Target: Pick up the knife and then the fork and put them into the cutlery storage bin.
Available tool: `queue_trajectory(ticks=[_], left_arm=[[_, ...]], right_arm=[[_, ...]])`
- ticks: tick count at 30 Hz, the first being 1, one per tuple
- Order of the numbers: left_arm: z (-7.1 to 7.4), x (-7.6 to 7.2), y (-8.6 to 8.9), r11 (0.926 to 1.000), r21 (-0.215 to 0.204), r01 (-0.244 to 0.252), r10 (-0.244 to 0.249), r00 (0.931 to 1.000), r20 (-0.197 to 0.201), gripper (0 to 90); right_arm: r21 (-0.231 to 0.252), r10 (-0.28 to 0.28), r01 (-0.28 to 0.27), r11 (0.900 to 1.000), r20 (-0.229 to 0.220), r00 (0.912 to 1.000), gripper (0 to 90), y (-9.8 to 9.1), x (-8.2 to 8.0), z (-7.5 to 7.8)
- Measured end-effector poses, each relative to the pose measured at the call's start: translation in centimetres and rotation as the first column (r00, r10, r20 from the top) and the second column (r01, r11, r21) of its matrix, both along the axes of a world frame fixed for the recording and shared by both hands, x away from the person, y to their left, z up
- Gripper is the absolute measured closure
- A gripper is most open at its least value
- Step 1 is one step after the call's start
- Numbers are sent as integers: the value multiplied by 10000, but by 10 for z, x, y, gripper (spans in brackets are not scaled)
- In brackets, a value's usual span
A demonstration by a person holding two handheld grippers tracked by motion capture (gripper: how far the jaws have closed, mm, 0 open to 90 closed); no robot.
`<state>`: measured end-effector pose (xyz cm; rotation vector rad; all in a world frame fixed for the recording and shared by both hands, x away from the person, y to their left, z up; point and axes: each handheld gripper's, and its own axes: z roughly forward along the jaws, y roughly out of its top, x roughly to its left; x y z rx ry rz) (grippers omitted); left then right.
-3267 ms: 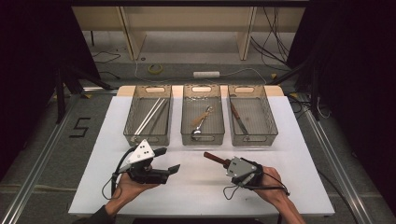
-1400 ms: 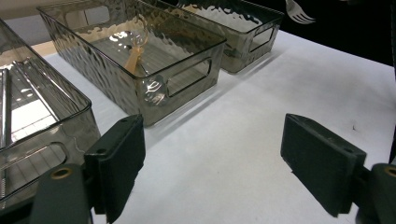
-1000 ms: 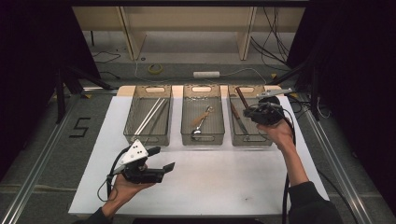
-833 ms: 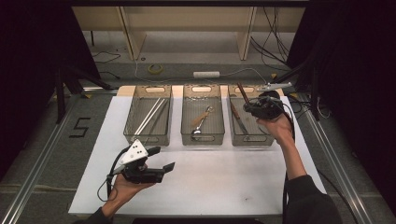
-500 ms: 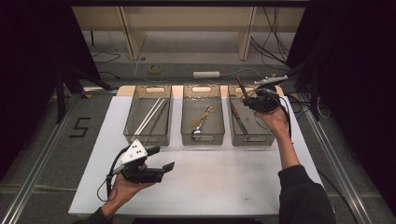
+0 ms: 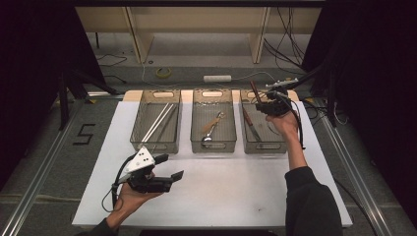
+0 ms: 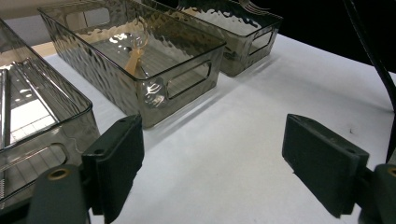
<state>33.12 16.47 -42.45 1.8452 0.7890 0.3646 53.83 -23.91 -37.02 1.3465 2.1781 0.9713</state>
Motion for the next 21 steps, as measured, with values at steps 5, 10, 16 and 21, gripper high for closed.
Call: queue_trajectory(ticks=[5,10,16,21], left_arm=[[0,0,0,10000,32,20,-20,10000,-6,201],[0,0,0,10000,11,11,-11,10000,-5,201],[0,0,0,10000,18,19,-19,10000,-11,201],[0,0,-1,10000,52,31,-31,10000,-27,201]], right_arm=[[-1,-113,113,9999,-84,9999,778,-1,4,-5],[-75,-174,172,9998,-235,9996,778,2,7,-12],[-249,-210,201,9995,-387,9990,777,5,9,-19],[-406,-268,250,9989,-468,9985,777,7,10,-23]])
